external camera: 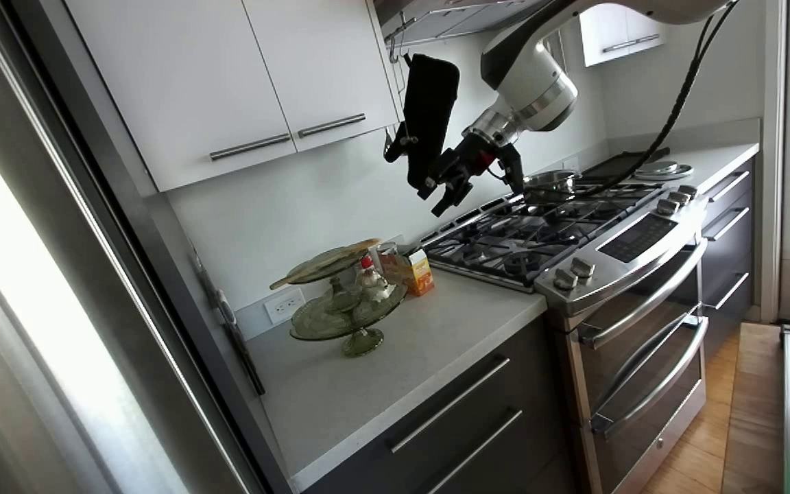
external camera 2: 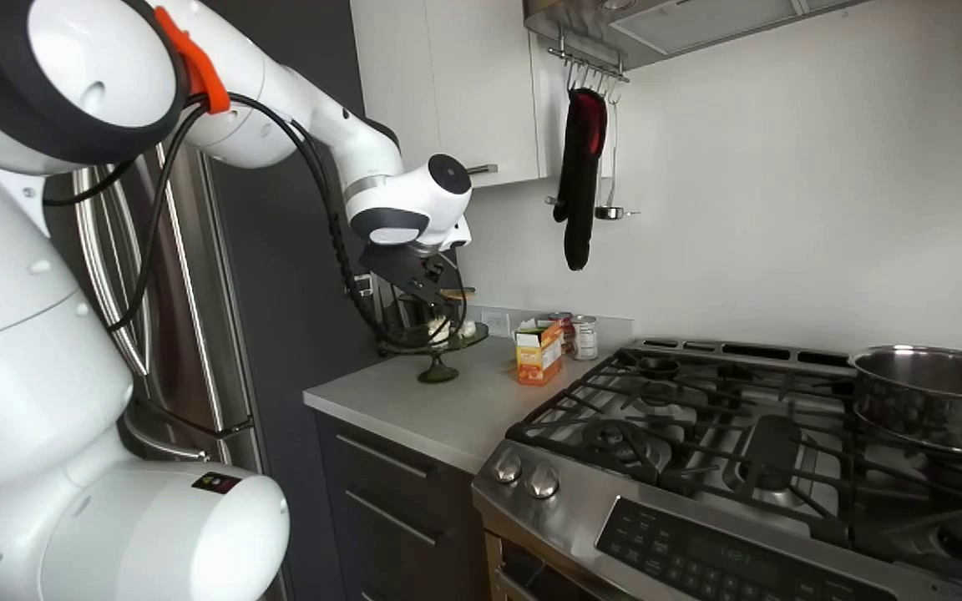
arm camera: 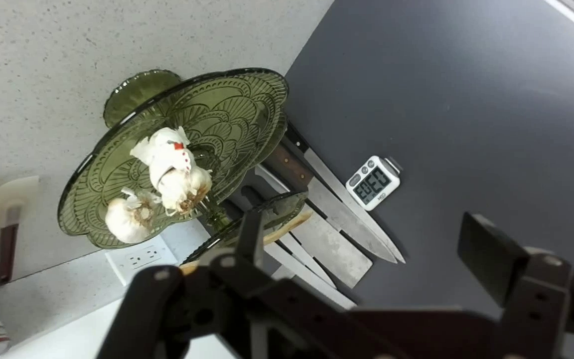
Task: Put the wooden spatula on the bottom shelf
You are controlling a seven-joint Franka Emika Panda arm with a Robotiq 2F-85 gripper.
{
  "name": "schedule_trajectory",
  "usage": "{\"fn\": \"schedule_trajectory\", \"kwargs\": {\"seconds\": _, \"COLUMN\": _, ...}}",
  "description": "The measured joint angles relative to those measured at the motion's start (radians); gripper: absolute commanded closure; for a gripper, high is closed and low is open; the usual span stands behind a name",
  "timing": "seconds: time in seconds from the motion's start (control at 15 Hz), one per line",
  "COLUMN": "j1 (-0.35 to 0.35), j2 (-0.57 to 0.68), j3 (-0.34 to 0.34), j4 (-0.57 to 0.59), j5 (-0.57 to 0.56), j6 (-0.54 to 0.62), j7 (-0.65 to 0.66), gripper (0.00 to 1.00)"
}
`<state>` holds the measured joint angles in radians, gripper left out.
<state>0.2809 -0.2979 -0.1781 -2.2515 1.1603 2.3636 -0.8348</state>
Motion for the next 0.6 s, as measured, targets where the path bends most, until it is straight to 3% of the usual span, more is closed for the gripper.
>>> {"fn": "schedule_trajectory", "kwargs": {"seconds": 0.6, "j1": -0.182, "j2": 0.292, "j3": 0.047, "j4": 0.243, "j5": 0.209, "j6": -0.189, "j7": 0.113, "gripper": 0.00}}
